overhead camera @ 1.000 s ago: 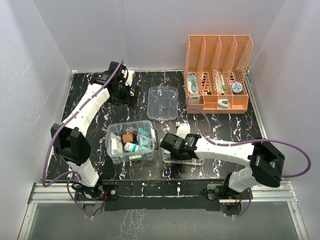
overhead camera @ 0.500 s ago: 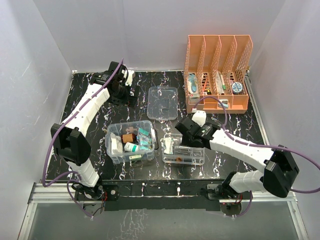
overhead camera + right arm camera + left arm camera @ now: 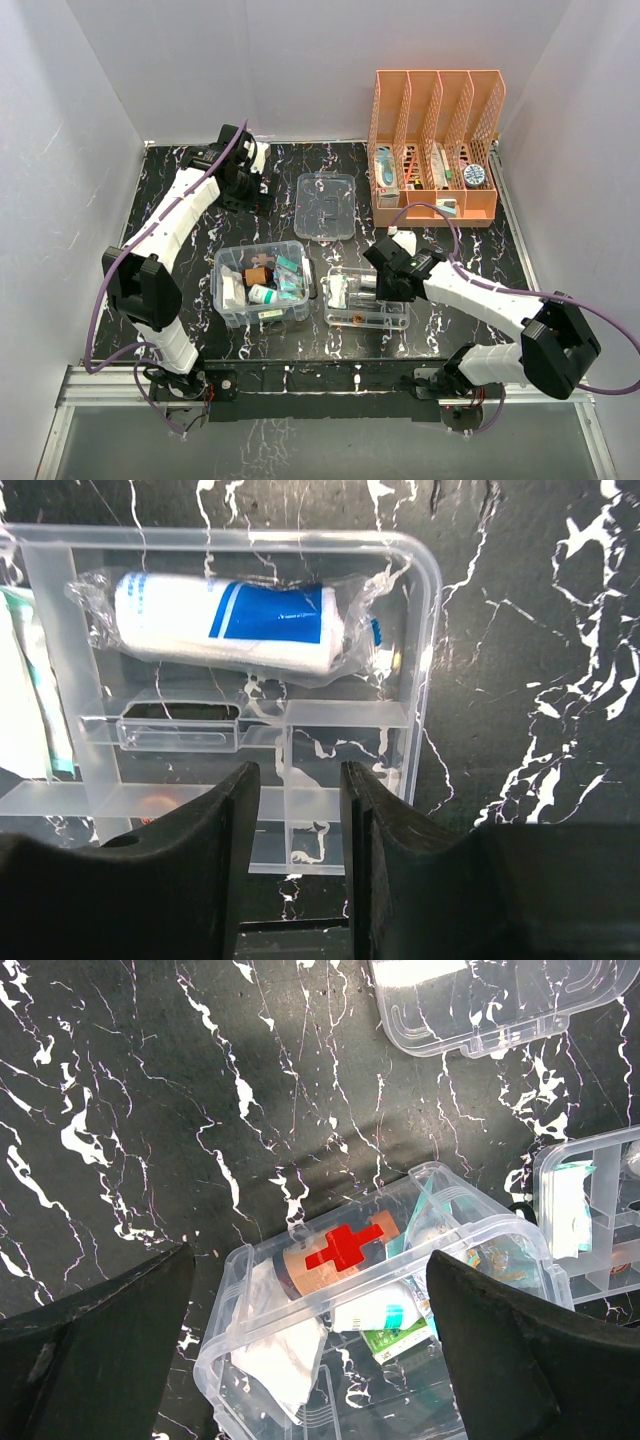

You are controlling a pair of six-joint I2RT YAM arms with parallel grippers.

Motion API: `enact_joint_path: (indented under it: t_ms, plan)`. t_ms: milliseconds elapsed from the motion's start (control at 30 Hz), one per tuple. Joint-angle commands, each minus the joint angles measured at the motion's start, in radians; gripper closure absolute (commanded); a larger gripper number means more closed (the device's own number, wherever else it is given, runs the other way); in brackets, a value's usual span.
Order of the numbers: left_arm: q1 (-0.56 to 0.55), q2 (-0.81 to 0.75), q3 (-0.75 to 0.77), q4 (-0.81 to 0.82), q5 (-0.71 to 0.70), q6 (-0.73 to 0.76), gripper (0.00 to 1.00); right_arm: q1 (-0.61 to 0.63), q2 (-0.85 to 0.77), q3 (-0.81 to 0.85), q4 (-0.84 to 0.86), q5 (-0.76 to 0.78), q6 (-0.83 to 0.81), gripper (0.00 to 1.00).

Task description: Organize the medicine kit

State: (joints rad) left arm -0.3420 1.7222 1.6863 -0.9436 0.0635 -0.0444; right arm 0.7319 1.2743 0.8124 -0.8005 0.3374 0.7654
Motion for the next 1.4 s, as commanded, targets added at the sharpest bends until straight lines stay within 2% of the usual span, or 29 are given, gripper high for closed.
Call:
enact_joint_path:
  t_ms: [0,333,633,733,900,1133,1367]
  plan:
    - [0.006,-0.017,0.003,-0.021,0.004,0.003,0.01,-0.002,-0.02,-0.028,0.05,-0.045,-0.009,0.65]
    - [0.006,-0.005,0.009,-0.023,0.009,0.002,0.01,-0.002,-0.016,-0.089,0.087,-0.086,0.004,0.68]
    - [0.006,-0.007,0.009,-0.023,0.009,0.005,0.01,-0.002,0.064,-0.09,0.155,-0.095,-0.015,0.7]
    - [0.006,-0.007,0.01,-0.025,0.01,0.007,0.01,-0.002,0.098,-0.093,0.156,-0.096,-0.014,0.76]
    - [0.006,-0.008,0.005,-0.025,0.015,0.007,0.01,-0.002,0.119,-0.081,0.122,-0.082,-0.012,1.0]
    - [0.006,-0.011,-0.011,-0.019,0.019,0.014,0.01,-0.002,0.029,-0.01,0.04,-0.023,-0.006,1.0]
    - [0.006,-0.014,-0.017,-0.016,0.015,0.018,0.01,-0.003,-0.069,0.144,-0.101,0.05,-0.016,1.0]
